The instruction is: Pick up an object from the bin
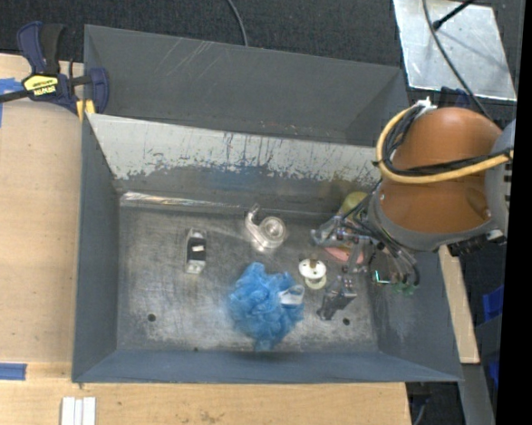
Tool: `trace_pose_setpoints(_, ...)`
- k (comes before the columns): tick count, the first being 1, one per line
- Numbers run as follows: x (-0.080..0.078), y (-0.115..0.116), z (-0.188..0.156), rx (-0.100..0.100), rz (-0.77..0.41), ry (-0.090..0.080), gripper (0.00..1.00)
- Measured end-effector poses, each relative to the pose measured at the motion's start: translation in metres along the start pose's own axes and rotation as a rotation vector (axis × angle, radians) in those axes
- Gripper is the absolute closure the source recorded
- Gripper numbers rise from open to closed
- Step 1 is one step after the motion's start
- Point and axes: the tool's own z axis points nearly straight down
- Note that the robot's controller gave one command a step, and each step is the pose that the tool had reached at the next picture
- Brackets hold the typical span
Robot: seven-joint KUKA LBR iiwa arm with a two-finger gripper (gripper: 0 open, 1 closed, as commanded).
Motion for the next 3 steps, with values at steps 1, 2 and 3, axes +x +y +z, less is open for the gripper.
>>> trace_pose_setpoints(1,-0.002,0.000,-0.004,0.000,0.000,-0.009,0.00)
trace_pose_setpoints(2,0.005,0.039,0.067,-0.001,0.008,-0.013,0.00)
trace_pose_setpoints(3,0.010,0.051,0.095,0.000,0.074,-0.004,0.00)
